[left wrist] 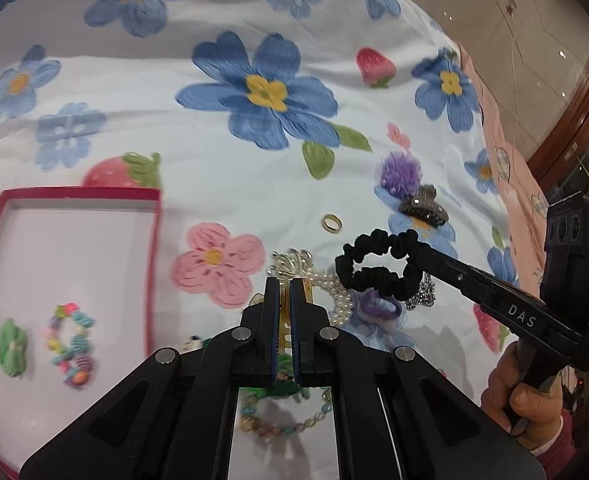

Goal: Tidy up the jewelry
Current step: 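Grasp the yellow claw clip with the left tool while the right tool grasps the black scrunchie, then carry the yellow clip and black scrunchie with both tools into the red tray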

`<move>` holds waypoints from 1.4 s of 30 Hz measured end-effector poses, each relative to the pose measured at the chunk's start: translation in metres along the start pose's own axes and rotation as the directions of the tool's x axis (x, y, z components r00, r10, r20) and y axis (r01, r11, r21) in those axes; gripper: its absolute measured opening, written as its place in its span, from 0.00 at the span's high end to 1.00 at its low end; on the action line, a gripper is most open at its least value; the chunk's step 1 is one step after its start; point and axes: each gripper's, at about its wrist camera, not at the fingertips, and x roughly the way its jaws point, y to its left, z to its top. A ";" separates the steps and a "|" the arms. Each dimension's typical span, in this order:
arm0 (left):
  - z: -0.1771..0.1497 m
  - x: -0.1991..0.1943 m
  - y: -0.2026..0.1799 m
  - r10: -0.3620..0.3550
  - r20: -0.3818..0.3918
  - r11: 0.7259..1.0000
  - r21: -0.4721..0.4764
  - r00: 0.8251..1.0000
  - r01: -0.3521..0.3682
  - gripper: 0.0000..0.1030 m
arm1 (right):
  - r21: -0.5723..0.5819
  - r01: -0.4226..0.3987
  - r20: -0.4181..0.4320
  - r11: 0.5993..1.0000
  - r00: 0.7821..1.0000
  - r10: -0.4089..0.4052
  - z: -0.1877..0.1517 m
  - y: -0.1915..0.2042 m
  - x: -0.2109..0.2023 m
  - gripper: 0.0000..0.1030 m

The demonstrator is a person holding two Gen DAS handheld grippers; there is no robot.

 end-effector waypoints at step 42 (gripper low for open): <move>-0.010 -0.063 0.181 0.238 0.062 0.940 -0.266 0.969 -0.214 0.97 | -0.117 -0.254 -0.108 0.960 0.964 0.241 -0.016 0.173 0.109 0.96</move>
